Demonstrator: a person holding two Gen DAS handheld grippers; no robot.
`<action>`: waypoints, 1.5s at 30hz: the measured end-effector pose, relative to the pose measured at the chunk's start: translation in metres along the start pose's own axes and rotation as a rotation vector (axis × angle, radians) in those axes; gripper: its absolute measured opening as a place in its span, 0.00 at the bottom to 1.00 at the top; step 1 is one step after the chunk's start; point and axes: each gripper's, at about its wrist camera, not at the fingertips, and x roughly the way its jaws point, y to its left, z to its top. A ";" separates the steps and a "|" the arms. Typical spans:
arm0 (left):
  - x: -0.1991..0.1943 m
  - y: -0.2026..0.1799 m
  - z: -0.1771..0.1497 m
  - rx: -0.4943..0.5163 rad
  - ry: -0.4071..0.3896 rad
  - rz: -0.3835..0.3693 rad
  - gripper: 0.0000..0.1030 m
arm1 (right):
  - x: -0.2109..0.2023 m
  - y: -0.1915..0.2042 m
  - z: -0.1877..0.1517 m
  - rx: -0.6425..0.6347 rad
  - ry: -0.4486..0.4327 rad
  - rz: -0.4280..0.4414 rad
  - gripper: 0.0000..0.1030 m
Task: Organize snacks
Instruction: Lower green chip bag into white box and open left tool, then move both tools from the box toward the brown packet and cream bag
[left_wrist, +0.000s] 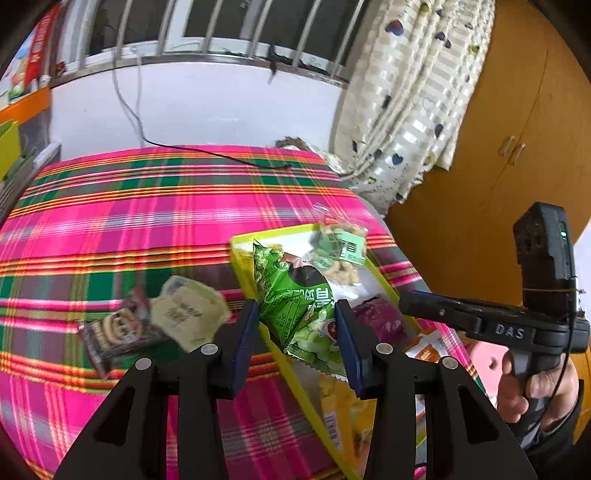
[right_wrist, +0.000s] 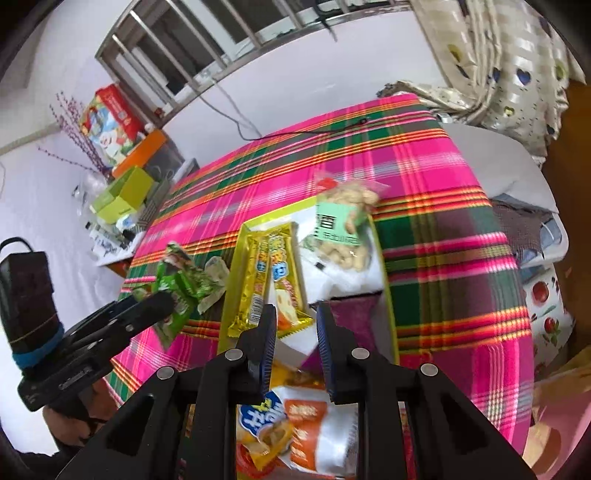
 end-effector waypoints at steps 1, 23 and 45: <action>0.004 -0.002 0.001 0.005 0.009 -0.004 0.42 | -0.002 -0.003 -0.001 0.006 -0.005 0.000 0.20; 0.071 -0.034 0.022 0.068 0.119 -0.175 0.51 | -0.010 -0.024 -0.003 0.049 -0.021 0.001 0.20; -0.025 0.006 -0.005 -0.007 -0.034 0.008 0.51 | -0.024 0.045 -0.018 -0.097 -0.048 -0.051 0.26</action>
